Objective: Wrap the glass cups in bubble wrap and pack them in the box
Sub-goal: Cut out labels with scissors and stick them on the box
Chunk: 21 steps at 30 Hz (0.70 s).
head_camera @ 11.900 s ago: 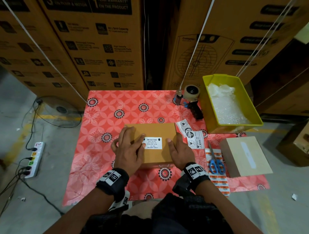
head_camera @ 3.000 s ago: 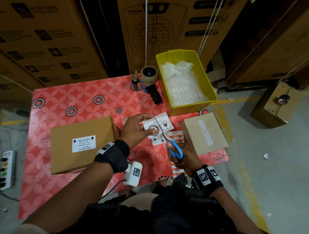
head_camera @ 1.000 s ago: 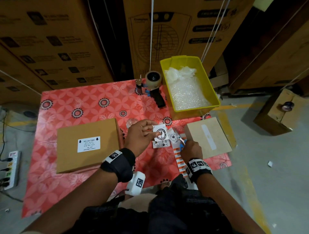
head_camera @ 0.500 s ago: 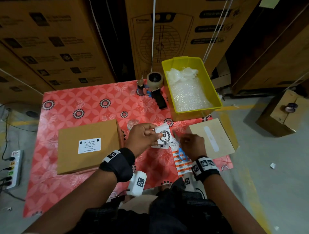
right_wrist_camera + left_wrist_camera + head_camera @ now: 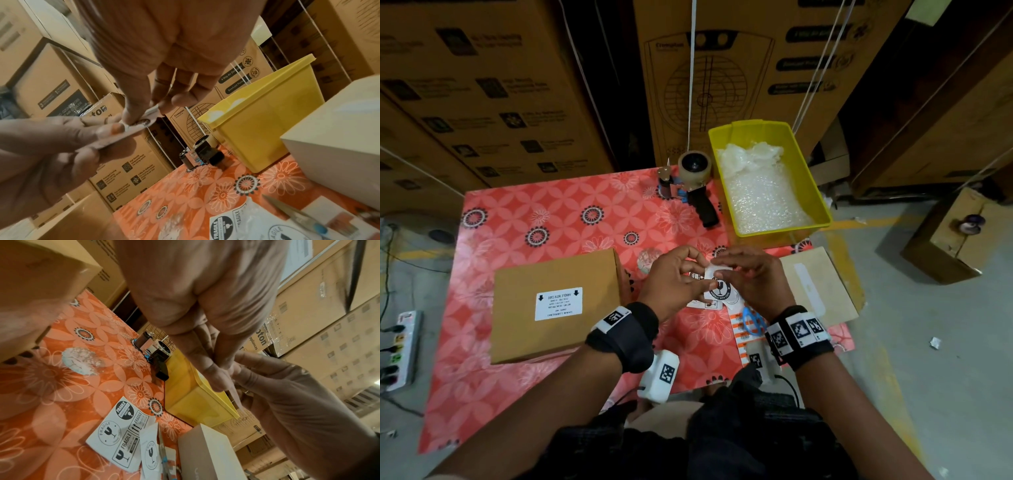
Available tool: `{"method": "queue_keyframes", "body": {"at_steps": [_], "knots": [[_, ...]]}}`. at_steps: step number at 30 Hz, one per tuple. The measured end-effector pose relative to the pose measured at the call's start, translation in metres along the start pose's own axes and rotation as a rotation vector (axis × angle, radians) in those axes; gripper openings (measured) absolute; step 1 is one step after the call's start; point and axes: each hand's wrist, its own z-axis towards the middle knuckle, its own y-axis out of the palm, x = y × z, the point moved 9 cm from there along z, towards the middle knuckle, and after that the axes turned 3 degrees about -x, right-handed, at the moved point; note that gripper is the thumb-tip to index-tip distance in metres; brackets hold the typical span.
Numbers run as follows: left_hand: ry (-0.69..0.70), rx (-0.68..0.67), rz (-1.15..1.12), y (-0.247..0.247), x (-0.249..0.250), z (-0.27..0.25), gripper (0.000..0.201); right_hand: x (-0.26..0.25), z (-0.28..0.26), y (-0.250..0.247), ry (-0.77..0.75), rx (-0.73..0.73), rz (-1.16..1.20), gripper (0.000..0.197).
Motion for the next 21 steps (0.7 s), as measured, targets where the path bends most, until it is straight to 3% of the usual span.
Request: {"method": "queue_keyframes", "body": {"at_steps": [7,15,18,21], "knots": [[0.005,0.002,0.122,0.0,0.001,-0.002,0.034,-0.004,0.002,0.0,-0.033,-0.023,-0.118,0.016],[0.005,-0.032,0.017,0.003,0.002,-0.001,0.028,-0.018,-0.004,-0.006,-0.185,0.07,-0.352,0.009],[-0.016,-0.05,-0.096,0.005,0.0,-0.002,0.015,-0.023,-0.006,-0.009,-0.232,0.093,-0.381,0.012],[-0.058,-0.038,-0.146,0.006,-0.004,0.002,0.015,-0.021,-0.01,-0.01,-0.242,0.082,-0.39,0.011]]}}
